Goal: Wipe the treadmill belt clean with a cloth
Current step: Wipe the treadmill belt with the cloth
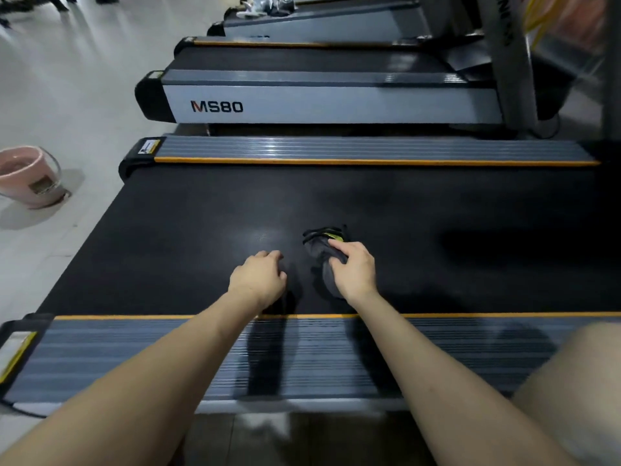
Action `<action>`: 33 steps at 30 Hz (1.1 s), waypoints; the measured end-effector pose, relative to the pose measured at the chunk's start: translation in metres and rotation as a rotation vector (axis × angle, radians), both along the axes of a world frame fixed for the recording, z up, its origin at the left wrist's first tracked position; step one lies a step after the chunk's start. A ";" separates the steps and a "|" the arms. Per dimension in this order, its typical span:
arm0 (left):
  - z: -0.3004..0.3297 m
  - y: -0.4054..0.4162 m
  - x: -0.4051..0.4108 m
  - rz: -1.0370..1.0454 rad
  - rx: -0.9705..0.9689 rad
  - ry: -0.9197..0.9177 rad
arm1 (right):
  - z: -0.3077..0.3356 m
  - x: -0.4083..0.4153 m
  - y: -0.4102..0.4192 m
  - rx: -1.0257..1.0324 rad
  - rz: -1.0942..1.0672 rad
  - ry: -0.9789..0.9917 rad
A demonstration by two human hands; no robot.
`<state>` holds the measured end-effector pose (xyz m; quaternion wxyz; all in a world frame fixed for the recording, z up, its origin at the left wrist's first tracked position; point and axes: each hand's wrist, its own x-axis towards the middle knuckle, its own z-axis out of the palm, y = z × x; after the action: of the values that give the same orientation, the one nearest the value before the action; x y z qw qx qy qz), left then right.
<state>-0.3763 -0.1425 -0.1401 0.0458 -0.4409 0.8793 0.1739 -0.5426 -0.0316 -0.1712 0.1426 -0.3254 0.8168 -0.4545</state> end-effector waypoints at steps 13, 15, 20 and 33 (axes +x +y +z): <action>-0.004 -0.002 0.014 -0.072 0.048 0.011 | -0.012 0.005 0.017 0.031 -0.022 0.126; -0.010 -0.011 0.006 -0.077 0.031 -0.002 | -0.017 -0.014 0.005 0.061 -0.023 0.160; -0.027 -0.040 -0.025 -0.070 0.009 -0.013 | -0.044 -0.048 -0.022 0.212 -0.043 0.301; -0.087 -0.155 -0.121 -0.096 -0.176 -0.003 | -0.094 -0.187 -0.149 0.302 0.014 0.383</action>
<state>-0.4978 -0.2975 -0.2267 0.0165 -0.4010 0.9112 0.0931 -0.7292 -0.1807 -0.2655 0.0352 -0.3861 0.8854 -0.2565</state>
